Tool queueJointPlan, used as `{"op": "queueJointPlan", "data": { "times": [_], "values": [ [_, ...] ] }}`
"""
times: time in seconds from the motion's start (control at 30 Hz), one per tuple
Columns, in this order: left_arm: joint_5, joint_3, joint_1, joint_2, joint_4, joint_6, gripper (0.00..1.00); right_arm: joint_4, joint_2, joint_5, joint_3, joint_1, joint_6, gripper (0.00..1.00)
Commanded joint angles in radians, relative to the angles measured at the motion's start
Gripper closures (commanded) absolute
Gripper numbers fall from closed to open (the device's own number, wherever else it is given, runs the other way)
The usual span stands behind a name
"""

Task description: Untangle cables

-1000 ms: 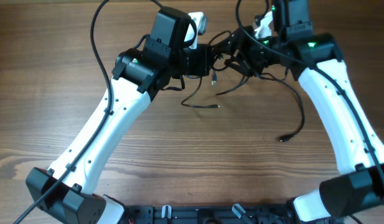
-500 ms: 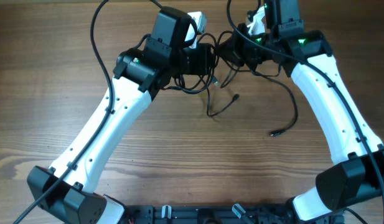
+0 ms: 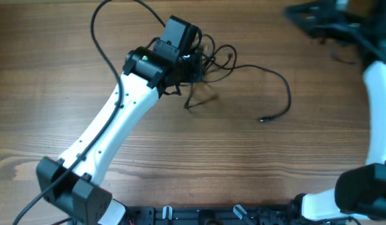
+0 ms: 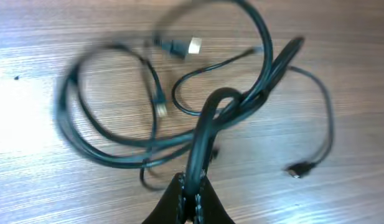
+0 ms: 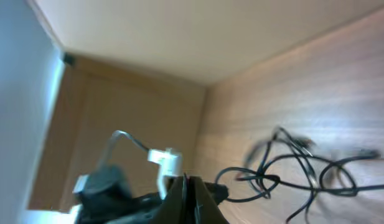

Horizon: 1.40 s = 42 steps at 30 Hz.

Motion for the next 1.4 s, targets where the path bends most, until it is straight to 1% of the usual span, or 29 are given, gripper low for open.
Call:
{"op": "queueJointPlan", "data": {
  "times": [0.0,0.03,0.1,0.13,0.2,0.23,0.3,0.33,0.4,0.43,0.5,0.57,0.67,0.73,0.77,0.87,1.07,1.1,1.13,1.17,1.2,1.23,1.33,1.37],
  "values": [
    [-0.034,-0.003,0.014,0.01,0.006,0.001,0.96,-0.002,-0.02,-0.142,0.016,-0.106,0.016,0.96],
    [-0.03,-0.003,0.014,0.01,0.01,0.0,0.96,-0.003,-0.02,-0.146,0.016,-0.113,0.004,0.96],
    [0.031,-0.003,0.014,0.01,0.033,0.0,0.96,-0.046,-0.02,-0.132,0.016,-0.094,-0.051,0.95],
    [0.095,-0.003,0.014,0.01,0.061,0.0,0.96,-0.092,-0.02,-0.098,0.016,-0.07,-0.087,0.91],
    [0.227,-0.003,0.014,0.01,0.124,0.0,0.96,-0.2,-0.02,0.013,0.016,-0.008,-0.153,0.75],
    [0.315,-0.003,0.014,0.01,0.184,-0.001,0.96,-0.251,-0.02,0.081,0.016,0.052,-0.184,0.67],
    [0.345,-0.003,0.014,0.01,0.232,-0.053,0.96,-0.276,-0.02,0.141,0.016,0.134,-0.202,0.58],
    [0.345,-0.003,0.014,0.01,0.245,-0.081,0.96,-0.281,-0.019,0.178,0.016,0.177,-0.201,0.56],
    [0.345,-0.003,0.014,0.01,0.263,-0.133,0.96,-0.299,-0.015,0.282,0.016,0.261,-0.196,0.56],
    [0.346,-0.003,0.014,0.01,0.27,-0.159,0.96,-0.316,-0.013,0.369,0.016,0.312,-0.158,0.56],
    [0.345,-0.003,0.014,0.01,0.272,-0.203,0.96,-0.317,-0.013,0.448,0.016,0.364,-0.126,0.55],
    [0.364,-0.003,0.014,0.01,0.278,-0.213,0.96,-0.317,-0.012,0.539,0.016,0.419,-0.089,0.53],
    [0.412,-0.003,0.014,0.01,0.278,-0.213,0.96,-0.315,0.017,0.597,0.016,0.454,-0.04,0.6],
    [0.432,-0.003,0.014,0.01,0.282,-0.213,0.96,-0.316,0.042,0.592,0.016,0.458,-0.032,0.62],
    [0.435,-0.003,0.014,0.01,0.285,-0.213,0.96,-0.314,0.07,0.587,0.016,0.461,-0.014,0.65],
    [0.439,-0.003,0.014,0.01,0.289,-0.212,0.96,-0.282,0.124,0.527,0.016,0.476,-0.014,0.71],
    [0.439,-0.003,0.014,0.01,0.289,-0.212,0.96,-0.248,0.196,0.521,0.016,0.528,0.011,0.73],
    [0.439,-0.003,0.014,0.01,0.289,-0.212,0.96,-0.243,0.198,0.52,0.016,0.528,0.011,0.77],
    [0.438,-0.003,0.014,0.01,0.289,-0.212,0.96,-0.23,0.198,0.52,0.016,0.527,0.01,0.89],
    [0.438,-0.003,0.014,0.01,0.289,-0.206,0.96,-0.216,0.198,0.505,0.016,0.523,0.007,0.96],
    [0.432,-0.003,0.014,0.01,0.288,-0.2,0.96,-0.198,0.197,0.479,0.016,0.517,0.003,0.96],
    [0.406,-0.003,0.014,0.01,0.278,-0.2,0.96,-0.18,0.194,0.445,0.016,0.504,-0.013,0.96],
    [0.176,-0.003,0.014,0.01,0.171,-0.2,0.96,-0.139,0.144,0.293,0.016,0.402,-0.038,0.96],
    [0.124,-0.003,0.014,0.01,0.143,-0.2,0.96,-0.121,0.126,0.216,0.016,0.358,-0.042,0.96]
  ]
}}
